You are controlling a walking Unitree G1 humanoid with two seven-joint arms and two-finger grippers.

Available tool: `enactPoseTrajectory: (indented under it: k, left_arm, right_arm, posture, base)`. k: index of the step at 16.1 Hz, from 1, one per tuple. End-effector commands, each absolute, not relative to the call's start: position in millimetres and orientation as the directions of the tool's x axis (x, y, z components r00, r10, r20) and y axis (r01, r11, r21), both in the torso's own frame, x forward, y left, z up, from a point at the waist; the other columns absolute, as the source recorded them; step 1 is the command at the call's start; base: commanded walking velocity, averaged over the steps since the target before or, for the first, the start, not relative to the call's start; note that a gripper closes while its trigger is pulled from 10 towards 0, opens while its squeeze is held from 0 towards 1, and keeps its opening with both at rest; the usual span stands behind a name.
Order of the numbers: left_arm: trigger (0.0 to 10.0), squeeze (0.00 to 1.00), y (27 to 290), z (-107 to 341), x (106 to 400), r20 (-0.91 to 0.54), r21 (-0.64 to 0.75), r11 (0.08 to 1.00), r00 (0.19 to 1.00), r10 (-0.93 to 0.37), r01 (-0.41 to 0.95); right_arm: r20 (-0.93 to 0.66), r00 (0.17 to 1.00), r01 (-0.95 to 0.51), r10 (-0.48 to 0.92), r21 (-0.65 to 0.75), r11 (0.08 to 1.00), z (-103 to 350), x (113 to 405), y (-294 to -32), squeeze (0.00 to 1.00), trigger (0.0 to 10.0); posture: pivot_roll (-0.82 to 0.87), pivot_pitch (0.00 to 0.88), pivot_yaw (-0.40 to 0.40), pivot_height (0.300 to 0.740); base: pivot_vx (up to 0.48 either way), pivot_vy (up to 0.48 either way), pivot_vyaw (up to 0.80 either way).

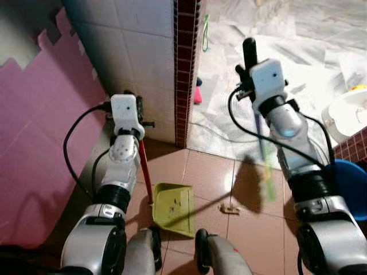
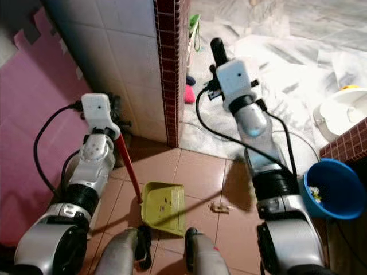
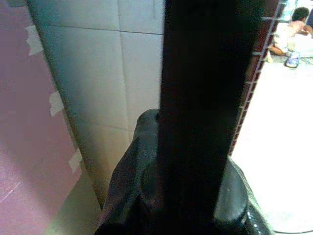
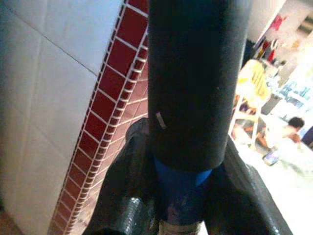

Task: Sweep floor

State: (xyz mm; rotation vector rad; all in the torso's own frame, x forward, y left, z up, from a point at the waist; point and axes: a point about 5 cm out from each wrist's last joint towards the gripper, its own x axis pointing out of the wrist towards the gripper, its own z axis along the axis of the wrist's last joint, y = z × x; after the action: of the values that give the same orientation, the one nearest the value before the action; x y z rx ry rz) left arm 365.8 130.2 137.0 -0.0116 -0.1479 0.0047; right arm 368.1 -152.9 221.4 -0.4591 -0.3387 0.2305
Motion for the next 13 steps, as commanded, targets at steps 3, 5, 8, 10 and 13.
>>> enactPoseTrajectory:
  k: [3, 5, 8, 10, 13]
  left_arm:
    - [10.0, 0.0, 136.1, 145.2, 367.5, 0.216, 0.074, 0.997, 0.976, -0.004, -0.012]
    - [10.0, 0.0, 137.6, 147.2, 368.3, 0.238, 0.116, 0.993, 0.971, -0.012, -0.016]
    - [10.0, 0.0, 140.0, 152.7, 373.1, 0.256, 0.122, 0.992, 0.967, 0.005, -0.037]
    - [10.0, 0.0, 136.1, 154.5, 375.0, 0.264, 0.129, 0.991, 0.965, -0.005, -0.031]
    - [10.0, 0.0, 126.8, 152.6, 374.8, 0.271, 0.122, 0.992, 0.963, -0.006, -0.028]
  right_arm:
    - [0.277, 0.907, -0.154, 0.317, -0.482, 0.863, 223.6, 365.8, -145.3, 0.0, 10.0]
    - [0.231, 0.924, -0.167, 0.304, -0.472, 0.866, 214.1, 363.7, -147.3, 0.0, 10.0]
    - [0.136, 0.964, -0.145, 0.231, -0.46, 0.876, 190.4, 355.1, -157.1, 0.0, 10.0]
    - [0.071, 0.987, -0.102, 0.147, -0.44, 0.892, 178.1, 351.1, -170.0, 0.0, 10.0]
    - [-0.004, 0.997, -0.072, 0.076, -0.37, 0.926, 168.7, 346.6, -177.8, 0.0, 10.0]
  posture:
    - [-0.1, 0.099, -0.005, 0.74]
    - [-0.11, 0.108, -0.009, 0.74]
    - [-0.14, 0.135, -0.017, 0.74]
    - [-0.16, 0.151, -0.016, 0.74]
    - [-0.18, 0.17, -0.015, 0.74]
  base:
    - [0.0, 0.0, 0.0]
    - [0.0, 0.0, 0.0]
    - [0.0, 0.0, 0.0]
    - [0.0, 0.0, 0.0]
    - [0.0, 0.0, 0.0]
